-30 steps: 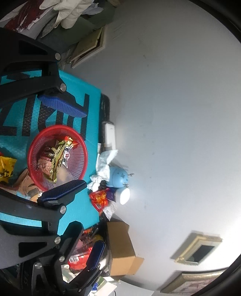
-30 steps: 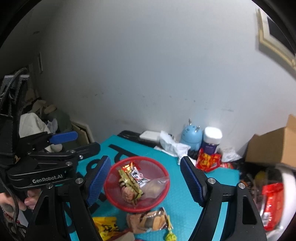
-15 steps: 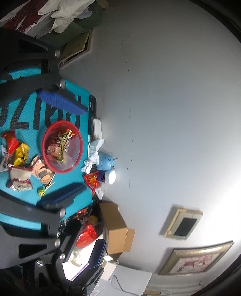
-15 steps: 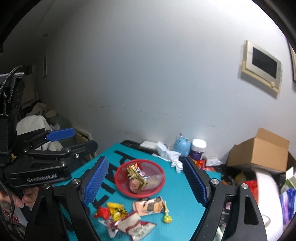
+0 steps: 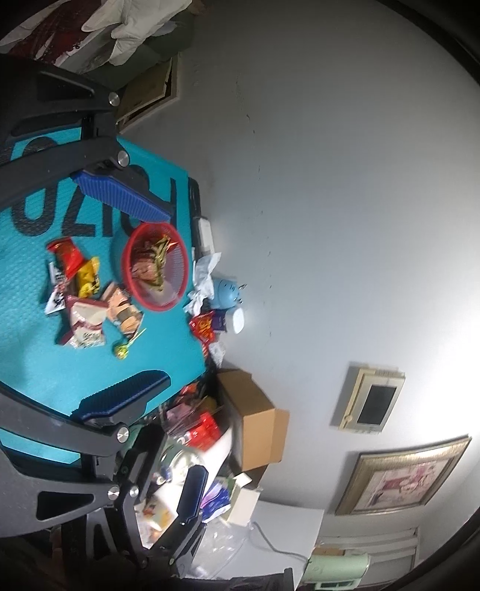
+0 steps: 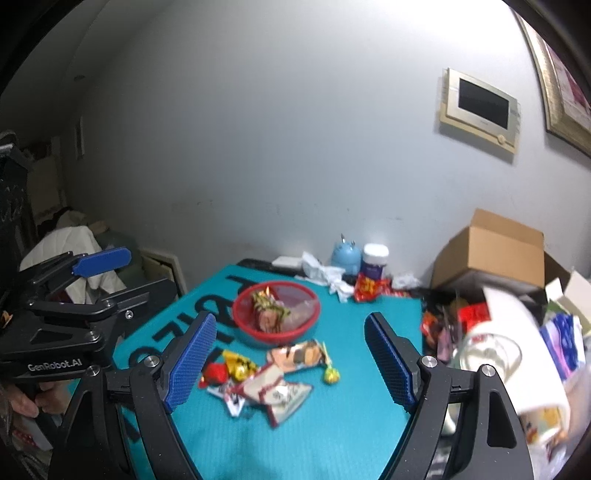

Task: Organize snacks
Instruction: 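Move both open tools back over the remaining snacks on the table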

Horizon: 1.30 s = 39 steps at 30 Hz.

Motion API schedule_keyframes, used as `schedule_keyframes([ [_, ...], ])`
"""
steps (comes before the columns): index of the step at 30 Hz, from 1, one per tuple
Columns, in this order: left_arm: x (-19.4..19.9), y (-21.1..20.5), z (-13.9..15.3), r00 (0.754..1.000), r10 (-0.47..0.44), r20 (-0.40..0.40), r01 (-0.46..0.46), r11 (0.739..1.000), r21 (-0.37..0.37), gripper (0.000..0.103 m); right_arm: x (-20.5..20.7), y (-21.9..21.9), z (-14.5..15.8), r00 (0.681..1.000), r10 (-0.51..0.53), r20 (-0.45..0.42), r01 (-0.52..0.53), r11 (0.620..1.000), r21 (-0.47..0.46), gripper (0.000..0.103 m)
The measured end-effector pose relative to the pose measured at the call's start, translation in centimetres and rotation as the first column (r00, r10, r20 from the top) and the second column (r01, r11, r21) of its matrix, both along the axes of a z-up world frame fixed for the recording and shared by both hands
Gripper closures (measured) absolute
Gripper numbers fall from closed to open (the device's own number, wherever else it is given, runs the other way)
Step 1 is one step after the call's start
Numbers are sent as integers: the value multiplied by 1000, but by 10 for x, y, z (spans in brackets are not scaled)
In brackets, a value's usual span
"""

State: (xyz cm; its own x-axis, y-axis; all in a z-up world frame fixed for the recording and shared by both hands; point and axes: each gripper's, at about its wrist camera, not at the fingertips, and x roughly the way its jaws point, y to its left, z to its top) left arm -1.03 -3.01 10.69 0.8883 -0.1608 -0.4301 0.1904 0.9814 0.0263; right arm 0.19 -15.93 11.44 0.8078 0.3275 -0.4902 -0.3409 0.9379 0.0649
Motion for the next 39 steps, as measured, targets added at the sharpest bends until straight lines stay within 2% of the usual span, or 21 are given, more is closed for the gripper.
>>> schedule_keyframes([
  [8,-18,-3,-26,999,-11,-53,9,1000,-29,21,-22,-9,-33,996,-22,-88,24,999,23,20],
  [18,-19,-2,-61,990,-15,-137,8,999,-52,21,-29,-5,-69,987,24,-162,-18,999,40,20],
  [26,-8,5,-87,978,10,-208,-24,997,-69,21,-18,4,-92,975,68,-211,-60,997,44,20],
  [32,9,13,-106,963,30,-267,-49,997,-65,21,-2,13,-110,965,81,-250,-79,997,18,20],
  [39,34,23,-124,945,48,-323,-75,995,-73,21,22,21,-129,950,97,-296,-91,995,35,20],
])
